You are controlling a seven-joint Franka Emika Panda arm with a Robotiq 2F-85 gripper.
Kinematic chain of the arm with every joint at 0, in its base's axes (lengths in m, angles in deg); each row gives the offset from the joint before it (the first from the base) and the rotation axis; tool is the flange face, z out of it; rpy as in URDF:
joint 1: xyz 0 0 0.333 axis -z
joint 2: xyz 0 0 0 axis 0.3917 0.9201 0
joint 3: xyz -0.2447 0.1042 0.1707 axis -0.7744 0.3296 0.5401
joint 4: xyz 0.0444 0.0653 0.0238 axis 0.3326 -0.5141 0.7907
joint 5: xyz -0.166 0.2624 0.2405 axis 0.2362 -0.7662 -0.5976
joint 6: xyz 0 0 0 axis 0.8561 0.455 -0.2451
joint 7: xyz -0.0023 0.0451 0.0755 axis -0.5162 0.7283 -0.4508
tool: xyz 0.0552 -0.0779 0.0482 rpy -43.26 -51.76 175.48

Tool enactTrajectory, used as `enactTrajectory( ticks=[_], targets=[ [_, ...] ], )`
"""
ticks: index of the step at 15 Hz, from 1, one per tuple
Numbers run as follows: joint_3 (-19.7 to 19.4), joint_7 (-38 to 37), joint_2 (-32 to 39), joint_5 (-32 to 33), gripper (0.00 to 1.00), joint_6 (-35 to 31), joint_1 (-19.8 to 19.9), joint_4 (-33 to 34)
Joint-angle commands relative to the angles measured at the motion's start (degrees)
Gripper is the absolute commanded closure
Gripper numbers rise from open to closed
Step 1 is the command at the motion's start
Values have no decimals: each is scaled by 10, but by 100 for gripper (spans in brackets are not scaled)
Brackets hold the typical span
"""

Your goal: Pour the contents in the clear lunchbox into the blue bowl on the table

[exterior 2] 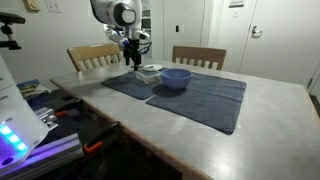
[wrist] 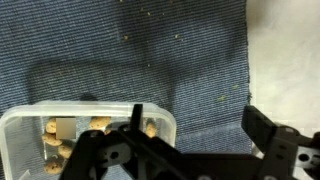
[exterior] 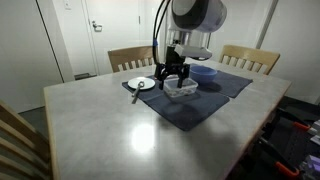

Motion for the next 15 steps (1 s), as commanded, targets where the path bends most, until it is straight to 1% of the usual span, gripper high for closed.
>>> enactTrajectory(
  ticks=[1, 6, 10, 15],
  targets=[
    [1, 4, 21, 1, 0, -11, 3, 16],
    [-9, 0, 10, 12, 0, -9, 2, 18],
    [-17, 6, 13, 22, 0, -3, 6, 37],
    [4, 48, 47, 2, 0, 11, 25, 80]
  ],
)
